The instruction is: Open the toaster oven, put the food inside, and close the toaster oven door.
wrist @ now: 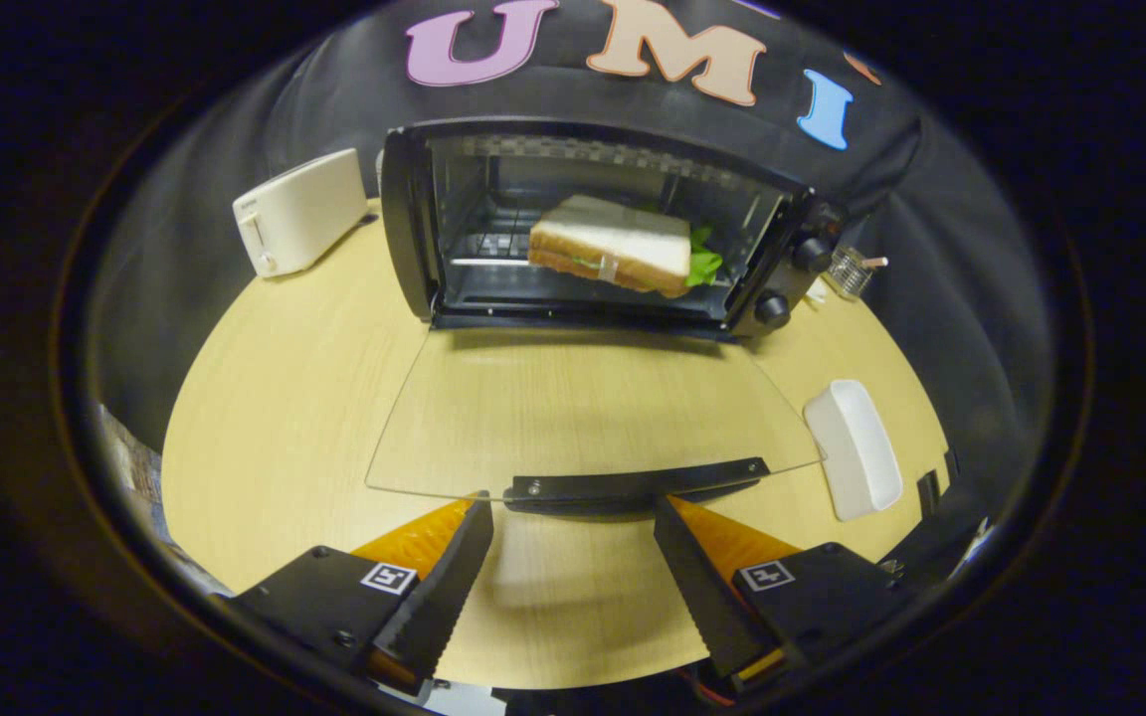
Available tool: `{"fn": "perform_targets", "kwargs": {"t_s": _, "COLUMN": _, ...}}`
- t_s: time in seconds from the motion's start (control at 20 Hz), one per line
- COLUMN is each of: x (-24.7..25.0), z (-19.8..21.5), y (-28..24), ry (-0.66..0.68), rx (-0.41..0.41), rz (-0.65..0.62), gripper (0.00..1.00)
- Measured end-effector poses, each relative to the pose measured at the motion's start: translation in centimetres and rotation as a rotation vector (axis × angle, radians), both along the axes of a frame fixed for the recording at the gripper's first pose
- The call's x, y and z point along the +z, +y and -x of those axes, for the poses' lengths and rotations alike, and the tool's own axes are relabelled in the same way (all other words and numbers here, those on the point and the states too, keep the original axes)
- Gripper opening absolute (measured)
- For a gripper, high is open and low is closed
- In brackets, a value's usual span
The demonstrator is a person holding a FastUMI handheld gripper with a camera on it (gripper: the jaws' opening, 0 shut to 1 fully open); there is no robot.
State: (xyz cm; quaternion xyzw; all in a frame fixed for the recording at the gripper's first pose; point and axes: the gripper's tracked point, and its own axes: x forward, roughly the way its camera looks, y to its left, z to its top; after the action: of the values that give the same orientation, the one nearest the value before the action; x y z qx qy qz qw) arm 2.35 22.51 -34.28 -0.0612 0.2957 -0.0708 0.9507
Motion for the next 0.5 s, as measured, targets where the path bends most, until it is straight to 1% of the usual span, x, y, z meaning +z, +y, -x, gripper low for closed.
{"fn": "perform_targets", "kwargs": {"t_s": 0.2, "x": 4.4, "z": -0.8, "y": 0.2, "ry": -0.1, "rx": 0.011, "rz": 0.015, "gripper": 1.0}}
{"fn": "perform_targets", "kwargs": {"t_s": 0.4, "x": 7.8, "z": -2.1, "y": 0.3, "ry": -0.17, "rx": 0.01, "rz": -0.005, "gripper": 1.0}}
{"fn": "perform_targets", "kwargs": {"t_s": 0.5, "x": 9.0, "z": -2.8, "y": 0.0, "ry": -0.195, "rx": 0.006, "rz": 0.008, "gripper": 1.0}}
